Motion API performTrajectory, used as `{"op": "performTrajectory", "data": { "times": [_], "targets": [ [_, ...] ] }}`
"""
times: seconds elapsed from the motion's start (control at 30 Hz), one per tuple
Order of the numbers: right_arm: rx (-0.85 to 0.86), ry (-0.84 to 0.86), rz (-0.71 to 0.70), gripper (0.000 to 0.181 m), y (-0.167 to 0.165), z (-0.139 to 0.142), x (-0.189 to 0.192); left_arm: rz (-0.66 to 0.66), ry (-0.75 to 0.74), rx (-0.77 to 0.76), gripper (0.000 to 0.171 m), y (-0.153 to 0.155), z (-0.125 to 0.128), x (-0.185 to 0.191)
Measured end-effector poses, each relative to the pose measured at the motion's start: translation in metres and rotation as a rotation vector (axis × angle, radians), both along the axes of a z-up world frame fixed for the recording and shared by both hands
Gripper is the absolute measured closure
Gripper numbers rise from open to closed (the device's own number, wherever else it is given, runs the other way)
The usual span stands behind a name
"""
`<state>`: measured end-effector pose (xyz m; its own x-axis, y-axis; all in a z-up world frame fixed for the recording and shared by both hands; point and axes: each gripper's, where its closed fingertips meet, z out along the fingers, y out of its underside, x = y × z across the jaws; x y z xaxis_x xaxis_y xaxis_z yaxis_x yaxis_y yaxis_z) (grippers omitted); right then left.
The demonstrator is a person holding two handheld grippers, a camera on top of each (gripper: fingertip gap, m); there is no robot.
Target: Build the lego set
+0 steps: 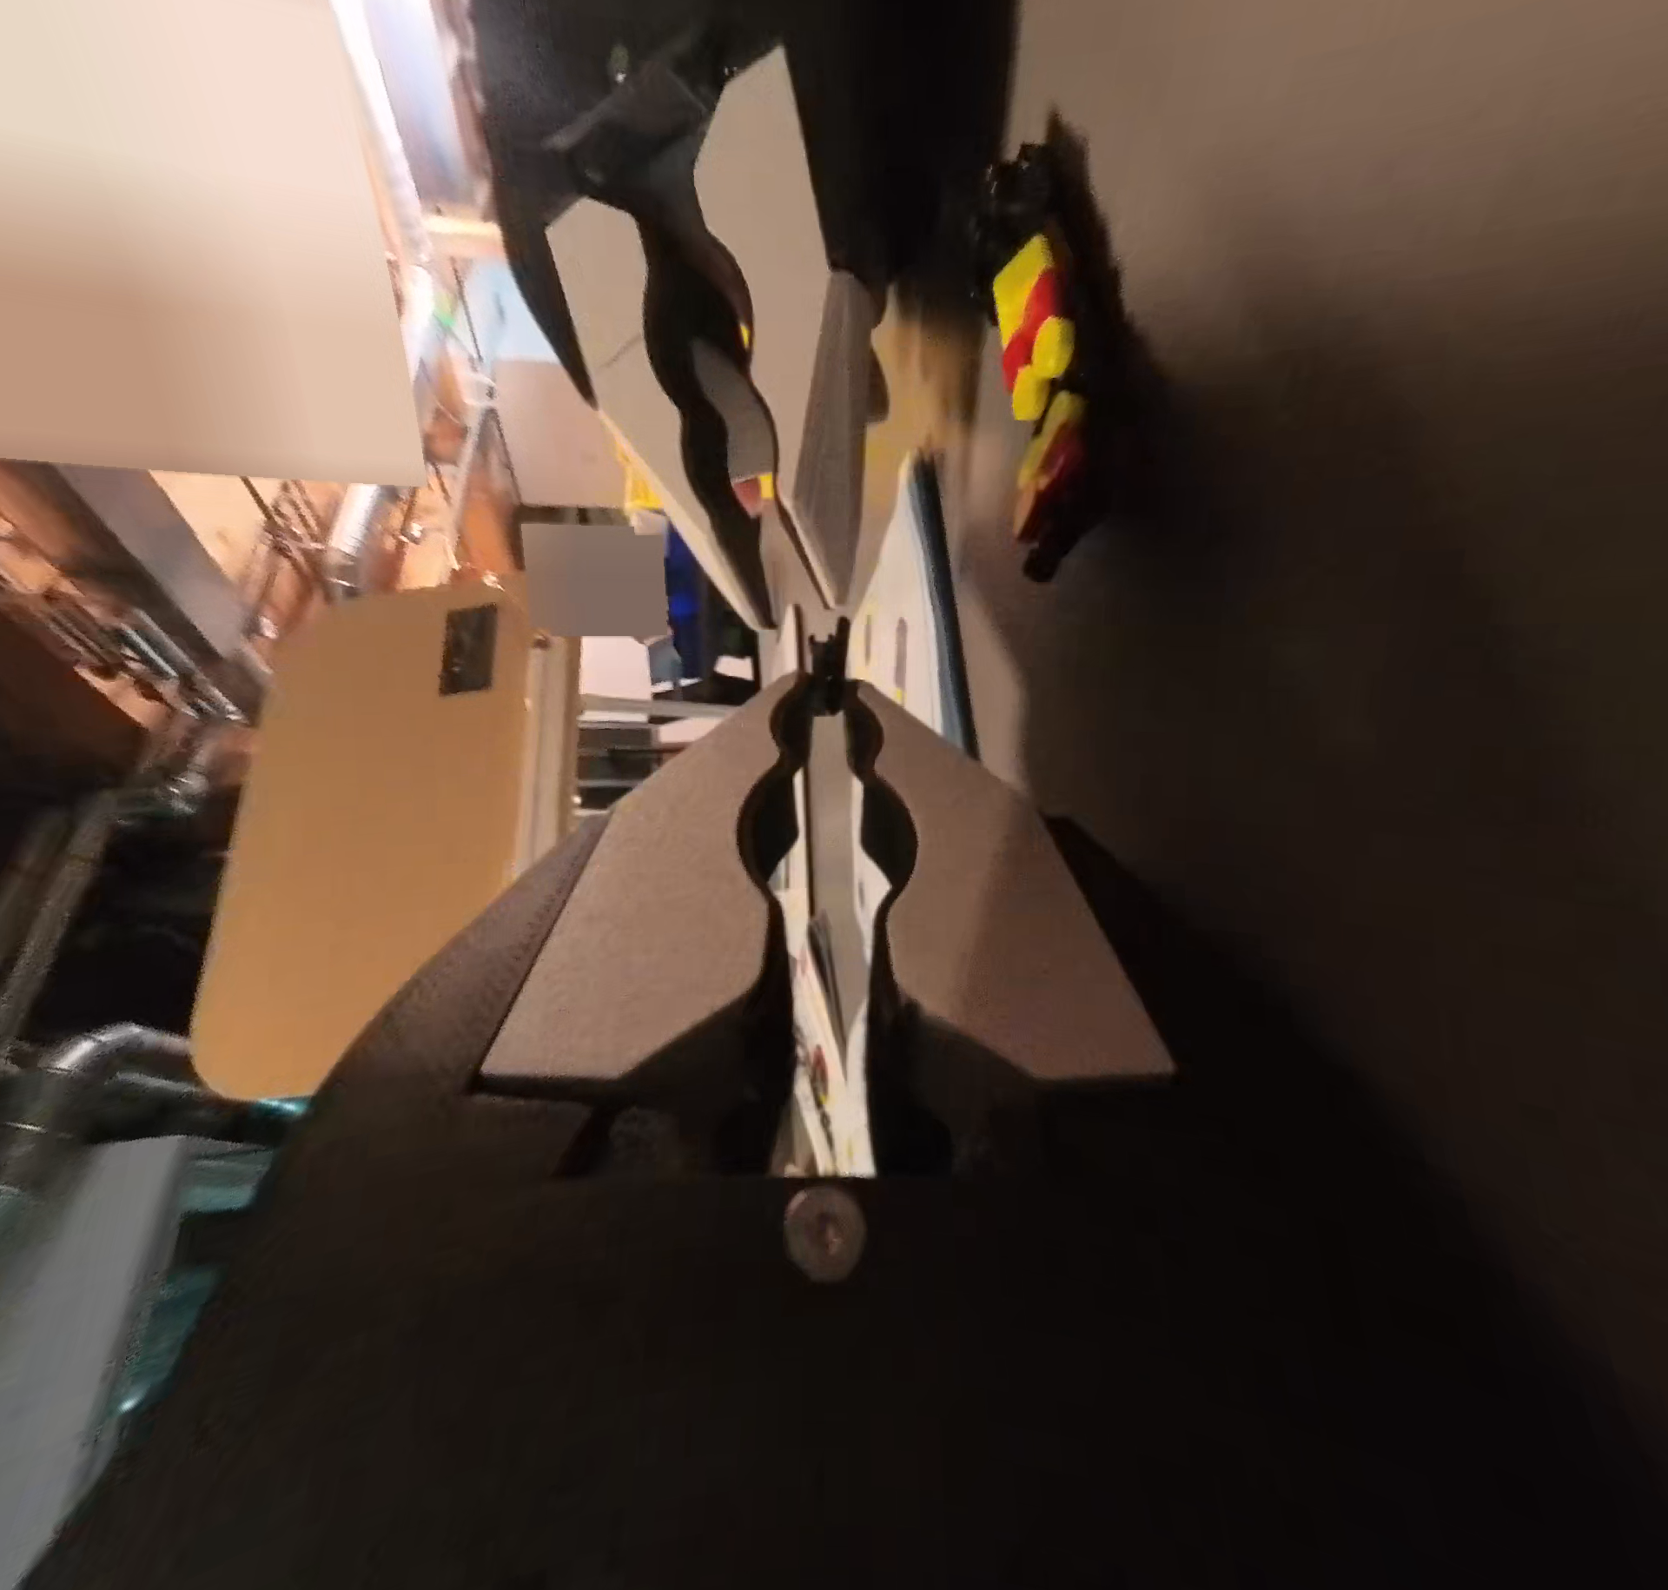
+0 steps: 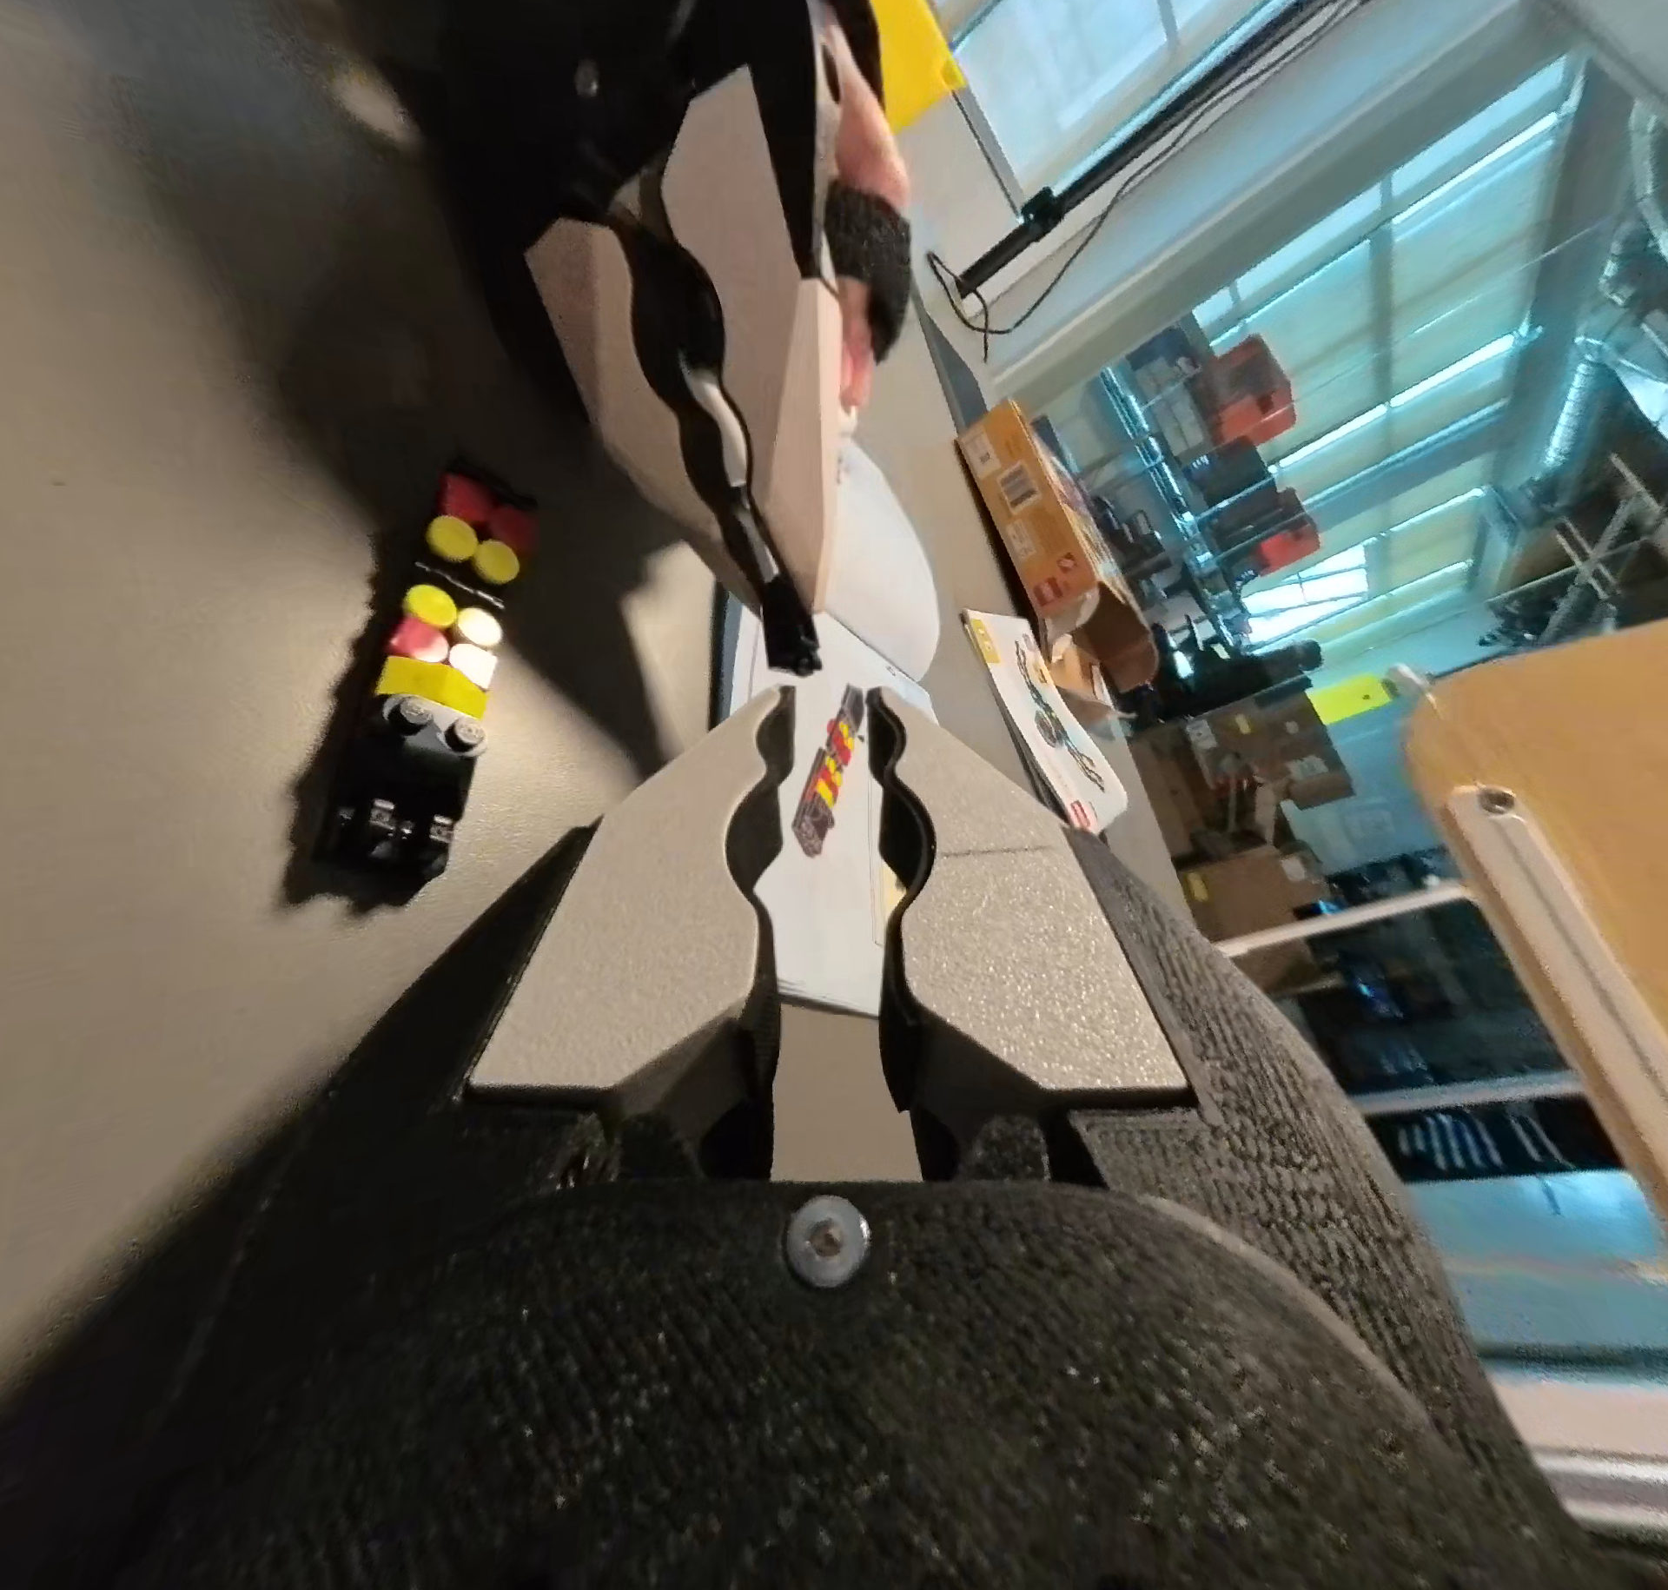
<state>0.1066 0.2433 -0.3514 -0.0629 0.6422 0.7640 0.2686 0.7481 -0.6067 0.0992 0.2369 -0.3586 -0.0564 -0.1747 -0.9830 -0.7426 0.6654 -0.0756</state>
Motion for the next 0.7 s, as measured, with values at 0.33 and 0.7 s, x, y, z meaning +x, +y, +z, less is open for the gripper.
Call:
{"op": "performTrajectory", "data": {
  "times": [0.33,0.7],
  "targets": [
    [-0.111,0.131,0.07,0.159,-0.006,0.023,0.005,-0.067,-0.382,-0.369,0.166,-0.005,0.027,0.0],
    [0.031,0.052,0.133,0.161,-0.024,0.006,0.002,-0.159,-0.323,-0.448,0.166,-0.021,0.017,0.009]
  ]
}}
